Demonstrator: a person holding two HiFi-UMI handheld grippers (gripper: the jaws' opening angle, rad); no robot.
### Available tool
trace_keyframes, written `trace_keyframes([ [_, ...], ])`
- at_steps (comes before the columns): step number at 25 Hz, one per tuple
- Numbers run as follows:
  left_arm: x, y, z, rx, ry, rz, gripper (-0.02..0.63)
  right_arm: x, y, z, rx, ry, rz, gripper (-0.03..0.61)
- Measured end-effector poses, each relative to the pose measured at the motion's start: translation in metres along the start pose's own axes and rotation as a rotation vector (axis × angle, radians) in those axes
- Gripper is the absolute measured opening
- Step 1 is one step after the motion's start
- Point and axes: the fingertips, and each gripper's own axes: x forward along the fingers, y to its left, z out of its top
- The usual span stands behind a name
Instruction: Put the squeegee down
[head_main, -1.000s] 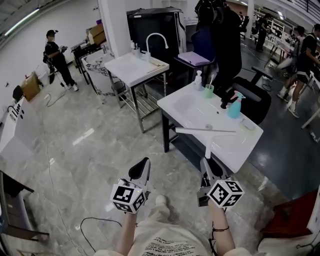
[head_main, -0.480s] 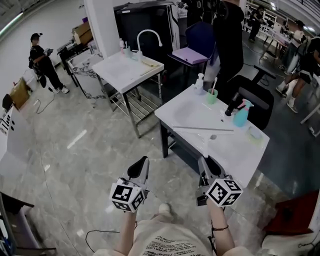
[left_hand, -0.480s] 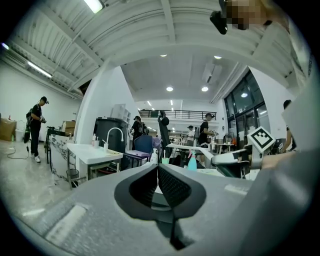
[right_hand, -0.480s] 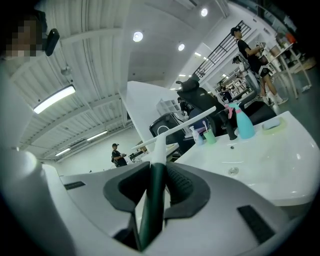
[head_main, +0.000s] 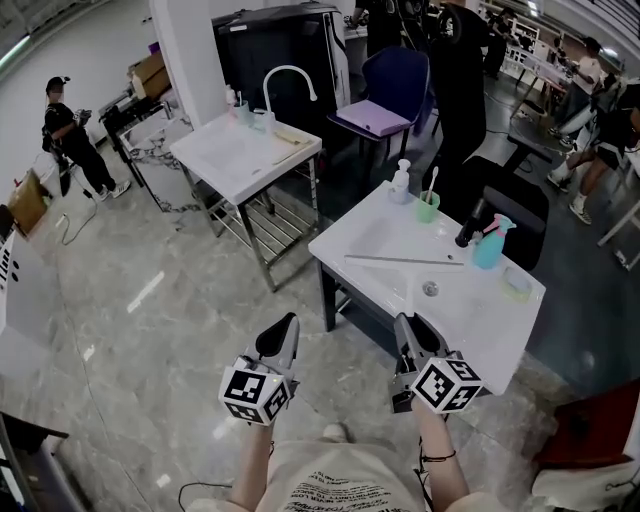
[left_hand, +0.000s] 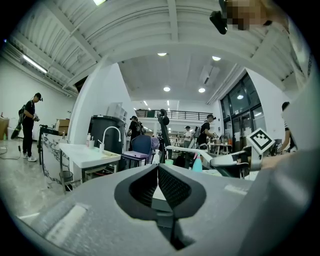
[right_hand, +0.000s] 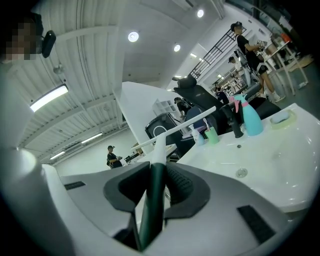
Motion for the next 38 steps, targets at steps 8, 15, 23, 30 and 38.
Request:
trace_keyframes([
  [8, 0.010, 0.016, 0.000, -0.009, -0.003, -0.011, 0.023, 0.018, 0.001, 0.000, 0.008, -0.006, -0.014, 0.100],
  [15, 0.020, 0.027, -0.002, -0.023, 0.004, -0.013, 0.023, 0.037, 0.004, 0.002, 0.007, -0.005, 0.000, 0.100],
  [23, 0.059, 0.056, 0.001, -0.024, 0.002, -0.009, 0.023, 0.082, -0.008, 0.008, 0.022, -0.006, -0.008, 0.100],
  [30, 0.110, 0.082, -0.003, -0.038, 0.035, -0.030, 0.023, 0.135, -0.023, 0.017, 0.039, 0.007, -0.016, 0.100],
  [38, 0.177, 0.105, -0.004, -0.050, 0.076, -0.064, 0.023, 0.196, -0.045, 0.021, 0.074, 0.042, -0.060, 0.100],
])
